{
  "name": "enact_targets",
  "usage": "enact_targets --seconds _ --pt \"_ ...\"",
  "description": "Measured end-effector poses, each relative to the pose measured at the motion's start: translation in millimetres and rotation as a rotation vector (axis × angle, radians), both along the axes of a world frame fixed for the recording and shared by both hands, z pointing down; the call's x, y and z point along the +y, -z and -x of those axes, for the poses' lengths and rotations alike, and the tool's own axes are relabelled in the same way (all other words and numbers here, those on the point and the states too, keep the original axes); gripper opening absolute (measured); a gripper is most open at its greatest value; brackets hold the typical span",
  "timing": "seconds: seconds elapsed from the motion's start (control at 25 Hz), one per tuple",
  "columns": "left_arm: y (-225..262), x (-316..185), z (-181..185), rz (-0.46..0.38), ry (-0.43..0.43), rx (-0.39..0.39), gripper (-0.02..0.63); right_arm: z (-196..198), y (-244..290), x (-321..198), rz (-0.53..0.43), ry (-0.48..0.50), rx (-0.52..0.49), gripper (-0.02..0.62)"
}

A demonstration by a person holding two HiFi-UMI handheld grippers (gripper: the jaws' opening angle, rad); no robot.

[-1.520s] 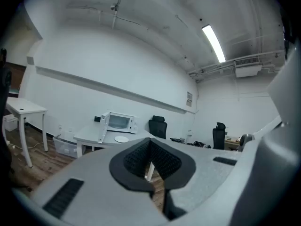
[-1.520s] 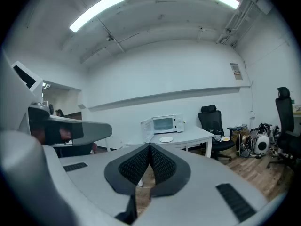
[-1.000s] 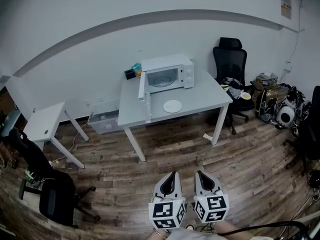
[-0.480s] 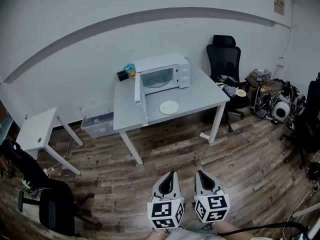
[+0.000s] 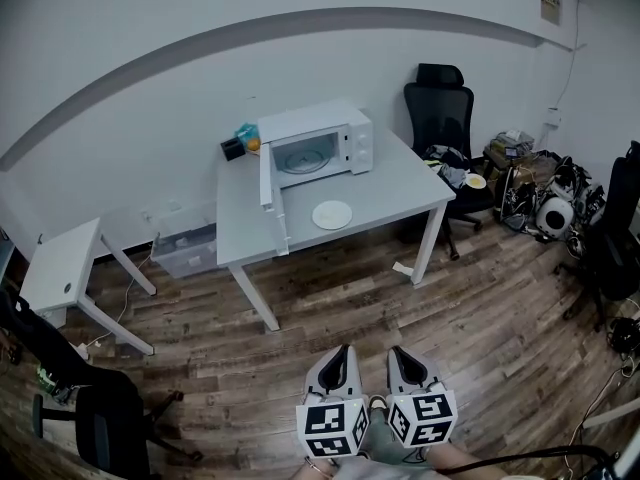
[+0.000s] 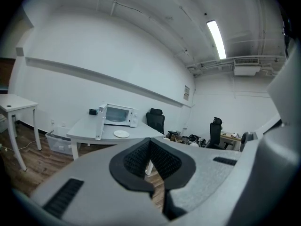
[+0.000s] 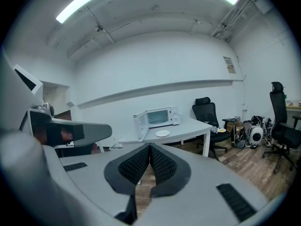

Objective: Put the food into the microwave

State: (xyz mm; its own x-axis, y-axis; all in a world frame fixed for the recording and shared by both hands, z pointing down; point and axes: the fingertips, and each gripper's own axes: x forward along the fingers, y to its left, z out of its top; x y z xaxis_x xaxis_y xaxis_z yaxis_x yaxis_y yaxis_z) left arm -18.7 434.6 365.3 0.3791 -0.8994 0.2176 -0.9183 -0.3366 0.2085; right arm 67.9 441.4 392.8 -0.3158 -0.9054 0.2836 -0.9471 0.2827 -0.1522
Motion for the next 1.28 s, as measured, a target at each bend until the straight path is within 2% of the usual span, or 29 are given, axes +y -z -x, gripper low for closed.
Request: enact_targets --seconds 0.52,0.96,1.28 --pt "-1 -66 -2 -0.003 0.041 0.013 0.002 -4 -2 -68 0.012 0.034 0.026 0.015" --pt "1 -131 -21 0.001 0.058 0.005 0.002 -24 2 -136 0.015 0.053 0.023 0.015" --pt "3 -178 -32 -0.014 0.102 -0.014 0.002 -36 1 -187 0.007 0.083 0.005 0.015"
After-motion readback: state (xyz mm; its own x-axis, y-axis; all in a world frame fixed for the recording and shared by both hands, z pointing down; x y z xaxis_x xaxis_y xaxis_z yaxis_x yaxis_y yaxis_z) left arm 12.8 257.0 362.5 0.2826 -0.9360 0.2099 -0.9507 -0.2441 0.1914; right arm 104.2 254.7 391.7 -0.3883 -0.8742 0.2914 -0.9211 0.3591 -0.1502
